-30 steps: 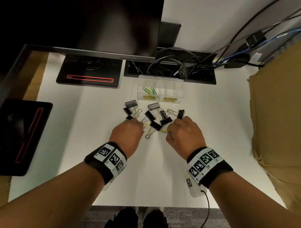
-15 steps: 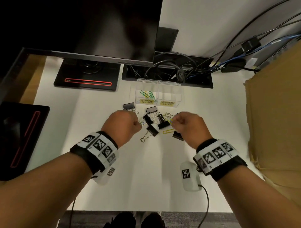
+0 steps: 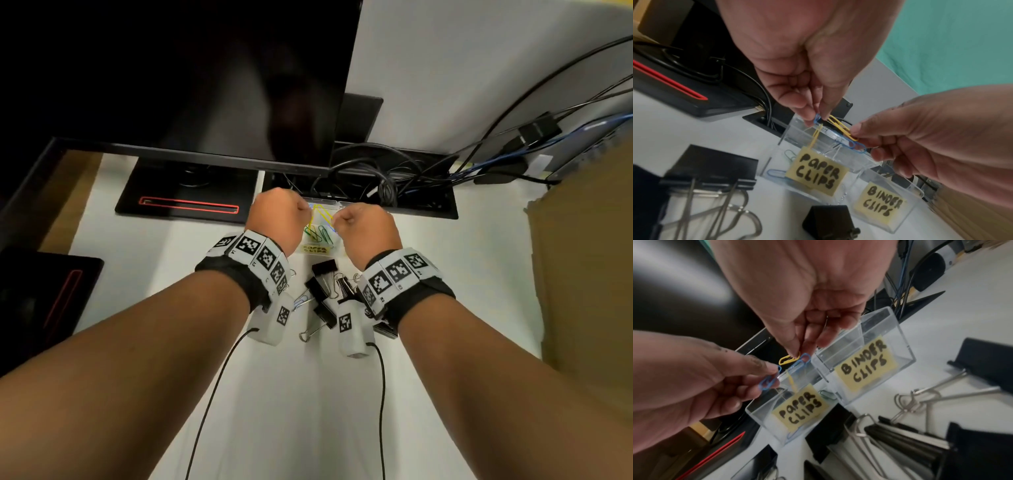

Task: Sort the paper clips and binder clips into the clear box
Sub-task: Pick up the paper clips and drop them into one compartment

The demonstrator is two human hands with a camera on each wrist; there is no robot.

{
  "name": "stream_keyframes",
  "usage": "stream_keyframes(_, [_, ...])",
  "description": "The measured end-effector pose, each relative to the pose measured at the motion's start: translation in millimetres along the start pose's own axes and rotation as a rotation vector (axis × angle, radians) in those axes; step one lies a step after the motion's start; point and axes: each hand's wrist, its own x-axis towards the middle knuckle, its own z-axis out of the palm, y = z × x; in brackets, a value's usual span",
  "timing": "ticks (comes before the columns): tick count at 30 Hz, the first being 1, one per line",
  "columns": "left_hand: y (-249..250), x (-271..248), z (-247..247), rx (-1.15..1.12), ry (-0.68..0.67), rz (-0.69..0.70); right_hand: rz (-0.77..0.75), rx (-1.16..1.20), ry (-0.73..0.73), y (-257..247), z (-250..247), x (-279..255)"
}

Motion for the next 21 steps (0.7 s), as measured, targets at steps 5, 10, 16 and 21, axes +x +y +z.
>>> stream_keyframes(5, [-6,2,4,0.007,-0.012,0.01,-0.084,-0.043,0.002,-5,-1,-10])
stream_keyframes(10, [-20,-25,-8,0.03,0.012,0.091,-0.083,0.041,0.069,17,-18,-38])
stream_keyframes(16, [-46,-107,4,0.265,-0.102,0.279,-0.086,-0.247,-0.034,83,-14,-102])
stream_keyframes(21, [-60,-124,24,0.387,-0.079,0.262,-0.191,-0.394,0.079,101,2,-118])
